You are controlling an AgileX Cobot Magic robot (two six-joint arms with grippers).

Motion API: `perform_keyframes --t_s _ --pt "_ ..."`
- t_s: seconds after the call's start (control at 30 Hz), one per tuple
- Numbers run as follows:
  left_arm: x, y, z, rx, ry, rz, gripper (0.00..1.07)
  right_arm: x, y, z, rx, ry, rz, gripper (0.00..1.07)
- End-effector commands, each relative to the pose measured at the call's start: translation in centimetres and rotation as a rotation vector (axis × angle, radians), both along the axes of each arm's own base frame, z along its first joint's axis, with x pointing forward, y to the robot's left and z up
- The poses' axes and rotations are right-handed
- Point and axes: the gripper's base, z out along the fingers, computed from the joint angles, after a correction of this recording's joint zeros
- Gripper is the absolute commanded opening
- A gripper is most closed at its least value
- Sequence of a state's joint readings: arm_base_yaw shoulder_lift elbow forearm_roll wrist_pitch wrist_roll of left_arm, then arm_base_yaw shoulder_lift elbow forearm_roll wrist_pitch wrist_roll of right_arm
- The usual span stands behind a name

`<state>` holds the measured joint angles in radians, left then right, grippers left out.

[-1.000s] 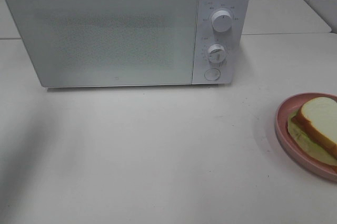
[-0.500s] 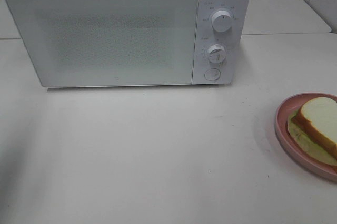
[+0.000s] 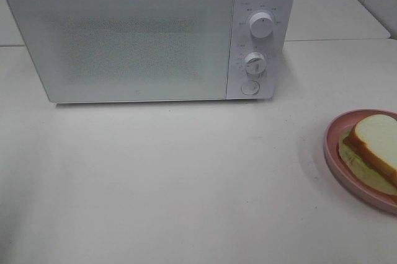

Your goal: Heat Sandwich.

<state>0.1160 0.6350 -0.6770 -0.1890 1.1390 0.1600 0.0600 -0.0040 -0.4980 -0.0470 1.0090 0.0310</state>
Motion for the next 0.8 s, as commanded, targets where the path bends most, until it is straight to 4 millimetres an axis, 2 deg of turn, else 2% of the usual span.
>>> perform_keyframes --t_s 0.03,0.2,0.33,0.37,0.8 --pt "-2.1 -0.1 -0.6 0.015 -0.073 0.01 0.98 -0.4 0.0 0.1 0.007 -0.043 -0.01 0.75" --pt "-3.0 -0.2 -1.3 0.02 -0.117 0.014 0.98 -0.4 0.0 0.1 0.007 -0.043 -0.01 0.75" --pt "-4.6 -0.5 -2.4 0.02 -0.199 0.018 0.98 -0.4 0.0 0.1 0.007 -0.043 -0.01 0.75" --pt "-5.3 -0.6 -2.2 0.019 -0.249 0.024 0.98 -0.4 0.0 0.1 0.007 -0.043 -0.01 0.75" --pt "-9.2 -1.0 -1.8 0.039 -0.491 0.029 0.98 -0.4 0.0 0.1 0.006 -0.043 -0.01 0.75"
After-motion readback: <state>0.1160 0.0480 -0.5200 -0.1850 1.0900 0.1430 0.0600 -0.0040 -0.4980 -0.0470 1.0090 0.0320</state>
